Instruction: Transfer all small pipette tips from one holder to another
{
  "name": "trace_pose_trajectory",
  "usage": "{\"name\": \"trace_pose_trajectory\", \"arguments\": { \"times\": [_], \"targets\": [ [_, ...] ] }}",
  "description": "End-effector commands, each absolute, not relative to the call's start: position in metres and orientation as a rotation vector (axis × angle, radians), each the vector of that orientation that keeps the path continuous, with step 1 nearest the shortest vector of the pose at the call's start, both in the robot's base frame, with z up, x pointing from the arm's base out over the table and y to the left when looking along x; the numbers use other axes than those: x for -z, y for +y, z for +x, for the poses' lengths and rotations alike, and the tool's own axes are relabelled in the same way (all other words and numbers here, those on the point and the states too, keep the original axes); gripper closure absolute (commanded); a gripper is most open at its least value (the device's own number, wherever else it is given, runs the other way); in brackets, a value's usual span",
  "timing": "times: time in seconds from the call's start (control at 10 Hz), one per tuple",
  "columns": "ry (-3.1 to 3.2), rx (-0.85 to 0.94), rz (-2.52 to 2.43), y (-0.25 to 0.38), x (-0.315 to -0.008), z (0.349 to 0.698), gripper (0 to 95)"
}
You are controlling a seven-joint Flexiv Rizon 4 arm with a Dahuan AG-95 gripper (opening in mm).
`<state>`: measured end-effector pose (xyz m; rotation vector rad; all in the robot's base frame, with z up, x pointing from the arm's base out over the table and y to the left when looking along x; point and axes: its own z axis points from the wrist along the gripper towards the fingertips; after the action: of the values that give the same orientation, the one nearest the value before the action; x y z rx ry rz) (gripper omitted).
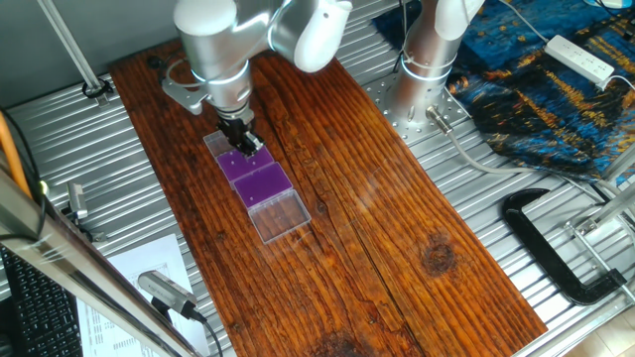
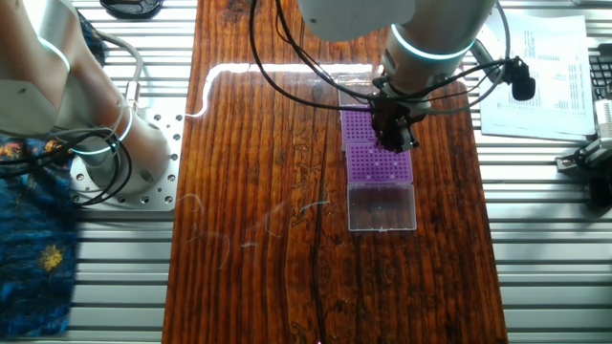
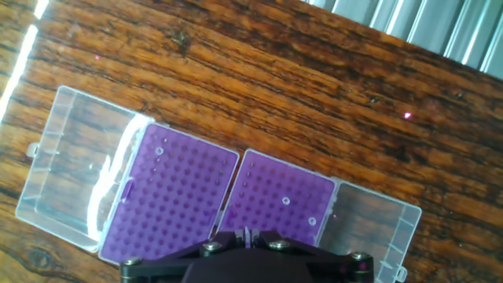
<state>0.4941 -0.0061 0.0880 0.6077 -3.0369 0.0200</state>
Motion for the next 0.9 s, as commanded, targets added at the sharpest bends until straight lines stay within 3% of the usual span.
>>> {"name": "trace_pose_trajectory", "arguments": {
  "times": [0.1,0.9],
  "targets": [
    [-3.037,-0.020,0.627,-0.011,-0.088,0.487,95.0],
    [-3.041,0.006,0.619,-0.022,-0.085,0.460,95.0]
  ]
}}
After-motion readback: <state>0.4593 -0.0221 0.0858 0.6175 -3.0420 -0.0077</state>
